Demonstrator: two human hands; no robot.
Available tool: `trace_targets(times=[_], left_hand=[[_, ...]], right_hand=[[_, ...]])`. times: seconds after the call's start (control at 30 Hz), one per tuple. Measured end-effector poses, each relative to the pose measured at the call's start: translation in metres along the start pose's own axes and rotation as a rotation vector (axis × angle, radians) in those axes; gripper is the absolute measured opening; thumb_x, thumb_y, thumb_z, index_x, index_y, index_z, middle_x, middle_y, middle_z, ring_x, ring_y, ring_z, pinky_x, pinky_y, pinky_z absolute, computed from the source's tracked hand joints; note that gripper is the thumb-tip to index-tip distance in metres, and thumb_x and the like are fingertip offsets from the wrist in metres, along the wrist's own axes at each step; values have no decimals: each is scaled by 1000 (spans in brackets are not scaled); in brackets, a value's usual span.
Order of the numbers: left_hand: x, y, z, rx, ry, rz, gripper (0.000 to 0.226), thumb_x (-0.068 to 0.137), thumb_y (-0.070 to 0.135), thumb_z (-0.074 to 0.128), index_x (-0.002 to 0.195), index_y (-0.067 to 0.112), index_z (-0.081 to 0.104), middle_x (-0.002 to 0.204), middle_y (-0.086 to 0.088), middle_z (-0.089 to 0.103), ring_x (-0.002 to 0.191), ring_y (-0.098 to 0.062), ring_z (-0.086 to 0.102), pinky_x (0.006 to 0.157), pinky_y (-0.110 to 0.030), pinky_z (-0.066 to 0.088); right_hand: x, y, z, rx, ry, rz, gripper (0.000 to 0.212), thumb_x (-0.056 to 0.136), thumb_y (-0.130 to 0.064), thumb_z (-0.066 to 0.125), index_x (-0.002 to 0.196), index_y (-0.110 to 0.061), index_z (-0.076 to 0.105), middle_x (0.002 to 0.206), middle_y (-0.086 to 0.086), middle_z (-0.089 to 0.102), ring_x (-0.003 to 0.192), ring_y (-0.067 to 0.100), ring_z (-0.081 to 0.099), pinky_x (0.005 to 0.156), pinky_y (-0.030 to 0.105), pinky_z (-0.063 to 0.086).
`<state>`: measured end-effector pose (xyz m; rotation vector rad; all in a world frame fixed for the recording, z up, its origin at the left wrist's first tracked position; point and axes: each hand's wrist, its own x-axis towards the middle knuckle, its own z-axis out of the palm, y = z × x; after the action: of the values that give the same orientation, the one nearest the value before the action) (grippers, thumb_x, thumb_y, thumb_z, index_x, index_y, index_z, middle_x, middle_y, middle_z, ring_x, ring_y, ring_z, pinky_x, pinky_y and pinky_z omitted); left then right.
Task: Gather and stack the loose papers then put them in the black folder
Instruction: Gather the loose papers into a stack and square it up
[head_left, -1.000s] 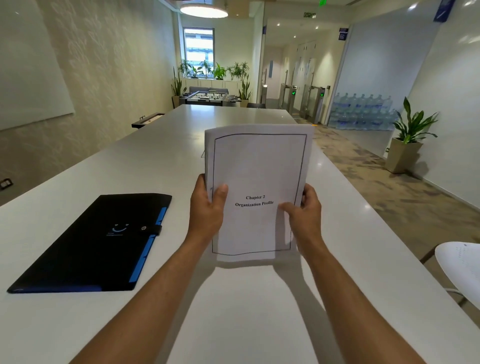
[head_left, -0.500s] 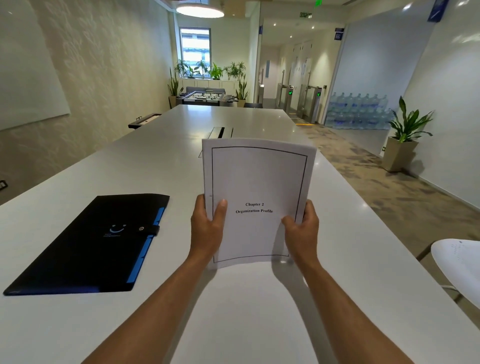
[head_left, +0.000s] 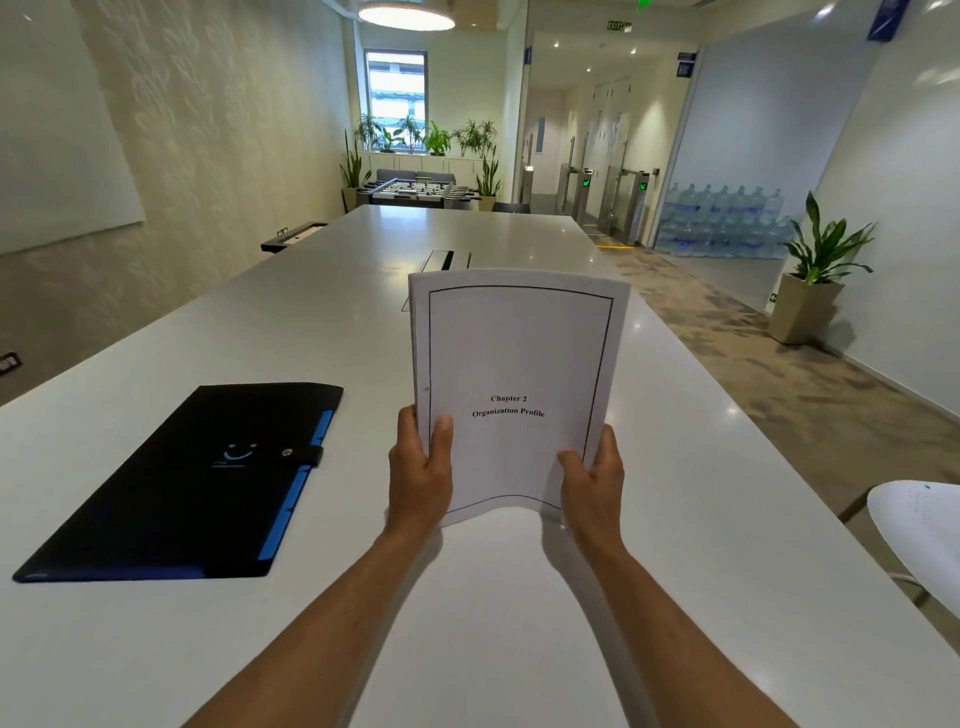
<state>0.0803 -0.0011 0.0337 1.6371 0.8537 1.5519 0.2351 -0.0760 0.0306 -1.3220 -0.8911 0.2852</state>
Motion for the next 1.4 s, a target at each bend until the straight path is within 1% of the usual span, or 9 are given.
trace_targets(times=[0.27, 0.37, 0.47, 0.7, 0.83, 0.93, 1.17, 1.27, 1.4], left_hand=[[15, -1, -4, 105, -12, -40, 15, 101, 28, 46, 107, 15, 52, 89, 10, 62, 81, 1, 60, 70, -13, 48], [20, -6, -4, 187, -54, -167, 27, 101, 34, 43, 119, 15, 49, 104, 0, 60, 95, -15, 57, 78, -30, 48], [21, -13, -2, 297, -98, -333, 38, 102, 36, 39, 135, 17, 39, 114, 0, 47, 98, -17, 48, 78, -31, 38], [10, -33, 1, 464, -185, -483, 36, 102, 16, 39, 137, 15, 31, 121, -15, 53, 89, -20, 51, 73, -33, 42], [5, -39, 2, 575, -245, -454, 56, 94, -1, 44, 143, 16, 24, 129, -16, 52, 98, -22, 54, 76, -32, 44], [-3, -45, 0, 736, -342, -369, 69, 90, 0, 49, 149, 14, 14, 138, -14, 45, 111, -29, 53, 86, -36, 43], [-11, -52, -6, 1055, -426, -211, 80, 86, 11, 55, 150, 15, 7, 126, -15, 40, 78, -21, 51, 64, -31, 45], [-14, -56, -7, 1130, -439, -190, 66, 86, 14, 54, 145, 13, 23, 126, -16, 42, 91, -23, 53, 65, -29, 41], [-14, -59, -11, 1204, -410, -161, 39, 90, 16, 45, 129, 13, 44, 118, -14, 47, 92, -23, 51, 66, -29, 37]], right_hand=[[12, -4, -3, -57, -29, 16, 29, 83, -1, 50, 106, -19, 50, 93, -13, 62, 75, -10, 60, 59, 5, 45], [19, -1, -6, -147, -94, 123, 40, 84, -1, 49, 118, -21, 44, 97, -14, 61, 74, -3, 63, 54, 8, 46], [22, 3, -8, -233, -168, 213, 53, 85, -1, 48, 133, -21, 37, 106, -4, 63, 81, 1, 61, 57, 11, 45], [15, 14, -7, -446, -255, 356, 63, 84, -2, 46, 144, -15, 28, 122, 12, 61, 100, 29, 60, 87, 40, 50], [10, 22, -5, -547, -272, 365, 68, 83, -3, 47, 146, -16, 24, 122, 15, 59, 103, 31, 58, 79, 32, 41], [6, 27, -2, -630, -274, 329, 67, 80, -2, 48, 143, -16, 29, 119, 15, 60, 102, 33, 58, 76, 31, 39], [-7, 35, 8, -960, -306, 174, 50, 78, -8, 44, 128, -11, 44, 110, 11, 55, 86, 30, 53, 69, 33, 36], [-15, 40, 10, -1147, -298, 45, 48, 75, -8, 47, 123, -6, 49, 103, 13, 55, 88, 31, 51, 69, 35, 38], [-14, 41, 8, -1227, -256, 62, 28, 75, -12, 47, 101, -12, 58, 100, 7, 57, 92, 28, 46, 72, 35, 30]])
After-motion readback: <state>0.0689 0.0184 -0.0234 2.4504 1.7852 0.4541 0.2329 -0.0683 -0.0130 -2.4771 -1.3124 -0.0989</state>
